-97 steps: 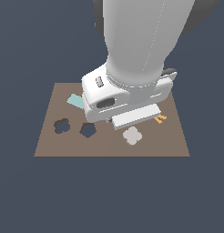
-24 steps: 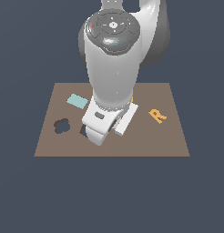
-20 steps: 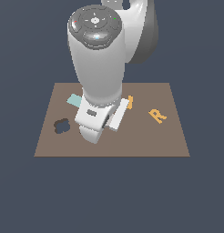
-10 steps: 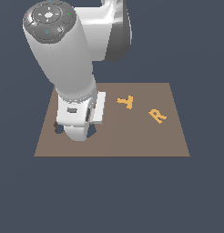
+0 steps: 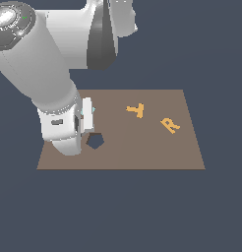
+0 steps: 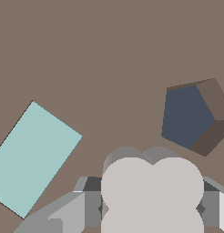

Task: Insert a designated object into the corresponding slot on a board.

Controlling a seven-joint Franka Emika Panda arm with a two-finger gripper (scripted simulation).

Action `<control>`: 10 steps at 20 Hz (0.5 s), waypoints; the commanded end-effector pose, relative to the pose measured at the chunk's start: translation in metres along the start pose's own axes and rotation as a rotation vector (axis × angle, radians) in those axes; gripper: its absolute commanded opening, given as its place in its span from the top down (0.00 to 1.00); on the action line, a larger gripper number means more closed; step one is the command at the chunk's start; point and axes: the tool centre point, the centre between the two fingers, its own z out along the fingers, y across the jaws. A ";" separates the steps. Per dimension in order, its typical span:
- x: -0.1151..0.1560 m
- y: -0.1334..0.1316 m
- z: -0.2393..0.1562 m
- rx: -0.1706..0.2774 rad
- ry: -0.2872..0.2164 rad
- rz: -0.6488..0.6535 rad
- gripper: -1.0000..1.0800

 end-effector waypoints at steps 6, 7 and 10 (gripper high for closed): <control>-0.027 0.006 -0.001 -0.001 0.000 -0.137 1.00; -0.029 0.007 -0.001 -0.001 0.000 -0.150 1.00; -0.036 0.010 -0.001 -0.001 0.000 -0.185 1.00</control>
